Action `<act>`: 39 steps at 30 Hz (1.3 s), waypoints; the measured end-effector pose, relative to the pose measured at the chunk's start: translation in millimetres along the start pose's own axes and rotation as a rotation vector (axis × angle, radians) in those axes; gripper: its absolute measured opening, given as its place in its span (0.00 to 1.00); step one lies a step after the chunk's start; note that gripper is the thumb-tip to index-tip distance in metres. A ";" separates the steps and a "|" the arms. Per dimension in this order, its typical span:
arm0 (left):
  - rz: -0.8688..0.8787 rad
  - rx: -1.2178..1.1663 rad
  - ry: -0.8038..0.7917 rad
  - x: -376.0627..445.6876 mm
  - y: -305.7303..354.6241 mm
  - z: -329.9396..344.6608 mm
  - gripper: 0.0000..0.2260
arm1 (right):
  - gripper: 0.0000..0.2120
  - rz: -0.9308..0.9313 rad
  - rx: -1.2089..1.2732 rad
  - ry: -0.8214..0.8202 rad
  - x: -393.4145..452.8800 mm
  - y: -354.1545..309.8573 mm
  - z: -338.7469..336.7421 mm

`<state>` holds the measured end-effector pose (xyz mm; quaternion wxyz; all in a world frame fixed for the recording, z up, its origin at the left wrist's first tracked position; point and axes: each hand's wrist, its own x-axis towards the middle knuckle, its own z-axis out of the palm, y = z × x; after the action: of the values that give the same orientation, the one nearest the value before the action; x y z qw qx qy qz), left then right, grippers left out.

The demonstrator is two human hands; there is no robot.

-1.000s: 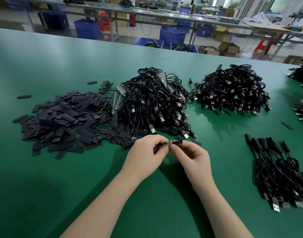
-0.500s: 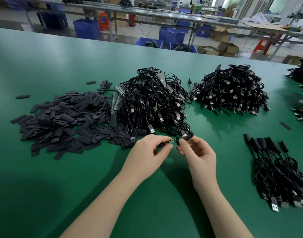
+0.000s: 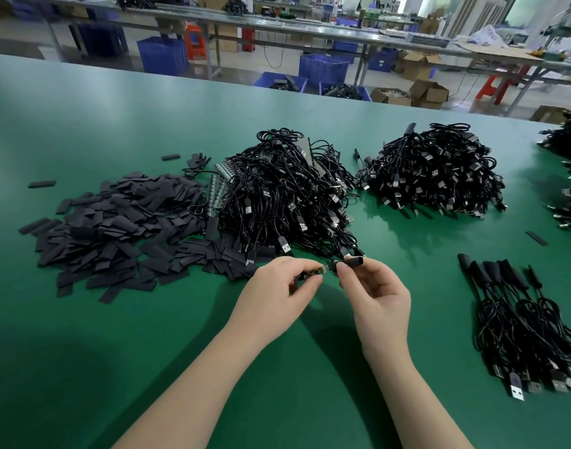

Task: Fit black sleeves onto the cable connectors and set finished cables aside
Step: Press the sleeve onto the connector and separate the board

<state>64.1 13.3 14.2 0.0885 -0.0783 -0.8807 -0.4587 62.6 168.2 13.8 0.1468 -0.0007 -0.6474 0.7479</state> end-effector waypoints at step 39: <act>0.028 -0.061 0.012 1.5 -3.6 3.1 0.10 | 0.12 -0.102 -0.091 -0.041 -0.7 0.4 0.4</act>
<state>61.6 13.9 10.0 0.0980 -0.0904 -0.8645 -0.4846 63.1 167.6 13.4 0.1712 0.0406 -0.6828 0.7091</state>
